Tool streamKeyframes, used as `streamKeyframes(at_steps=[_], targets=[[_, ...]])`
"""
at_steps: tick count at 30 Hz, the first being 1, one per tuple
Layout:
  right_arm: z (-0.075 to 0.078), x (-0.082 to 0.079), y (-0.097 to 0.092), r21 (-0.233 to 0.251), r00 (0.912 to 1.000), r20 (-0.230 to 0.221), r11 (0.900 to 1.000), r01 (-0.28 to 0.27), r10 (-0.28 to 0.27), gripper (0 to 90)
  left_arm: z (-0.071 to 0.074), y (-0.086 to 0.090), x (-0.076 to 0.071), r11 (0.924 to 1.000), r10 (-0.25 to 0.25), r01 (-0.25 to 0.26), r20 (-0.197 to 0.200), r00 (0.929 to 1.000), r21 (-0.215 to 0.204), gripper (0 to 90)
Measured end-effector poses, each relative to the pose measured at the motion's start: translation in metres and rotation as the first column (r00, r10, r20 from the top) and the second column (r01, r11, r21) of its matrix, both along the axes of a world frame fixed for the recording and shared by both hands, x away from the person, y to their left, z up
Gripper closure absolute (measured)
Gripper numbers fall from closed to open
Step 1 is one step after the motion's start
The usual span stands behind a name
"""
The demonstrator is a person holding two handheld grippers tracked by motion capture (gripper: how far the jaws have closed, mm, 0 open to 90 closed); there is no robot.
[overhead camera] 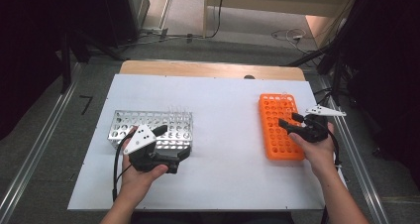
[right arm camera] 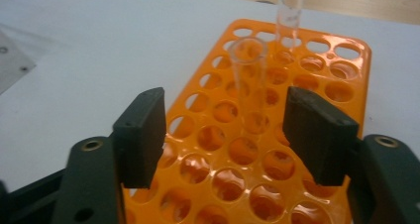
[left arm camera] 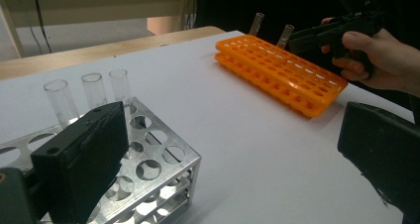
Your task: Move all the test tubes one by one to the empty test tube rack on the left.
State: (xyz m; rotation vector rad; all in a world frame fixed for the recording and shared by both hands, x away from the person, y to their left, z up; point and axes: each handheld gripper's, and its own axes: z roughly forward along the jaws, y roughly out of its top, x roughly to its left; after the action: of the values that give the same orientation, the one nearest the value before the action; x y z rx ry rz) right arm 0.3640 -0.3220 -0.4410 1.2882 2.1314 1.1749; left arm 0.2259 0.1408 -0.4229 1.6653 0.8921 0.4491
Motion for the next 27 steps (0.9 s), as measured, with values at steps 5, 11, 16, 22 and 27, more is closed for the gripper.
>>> streamKeyframes(at_steps=[5, 11, 16, 22, 27], targets=[[-0.004, 0.011, -0.002, 0.014, 0.9995, -0.027, 0.9998, 0.015, -0.014, 51.1, 0.000, 0.000, 0.000, 1.0000, -0.005, 0.005, 0.000, 1.0000, -0.006, 0.0], [-0.010, 0.020, 0.000, -0.009, 0.9981, -0.056, 0.9996, 0.027, -0.028, 55.8, 0.000, 0.000, 0.000, 1.0000, -0.006, 0.006, -0.002, 1.0000, -0.007, 0.0], [-0.011, 0.024, 0.005, -0.056, 0.9968, -0.069, 0.9978, 0.035, -0.039, 60.8, -0.001, -0.001, 0.000, 0.9999, -0.011, 0.011, -0.003, 0.9999, -0.007, 0.0], [-0.013, 0.025, 0.010, -0.109, 0.9945, -0.078, 0.9922, 0.060, -0.069, 64.6, 0.000, -0.001, 0.000, 0.9999, -0.013, 0.013, -0.003, 0.9999, -0.006, 0.0], [-0.013, 0.026, 0.012, -0.134, 0.9942, -0.065, 0.9881, 0.076, -0.086, 72.2, 0.000, -0.001, 0.000, 0.9999, -0.010, 0.010, -0.008, 0.9999, -0.005, 0.0]])
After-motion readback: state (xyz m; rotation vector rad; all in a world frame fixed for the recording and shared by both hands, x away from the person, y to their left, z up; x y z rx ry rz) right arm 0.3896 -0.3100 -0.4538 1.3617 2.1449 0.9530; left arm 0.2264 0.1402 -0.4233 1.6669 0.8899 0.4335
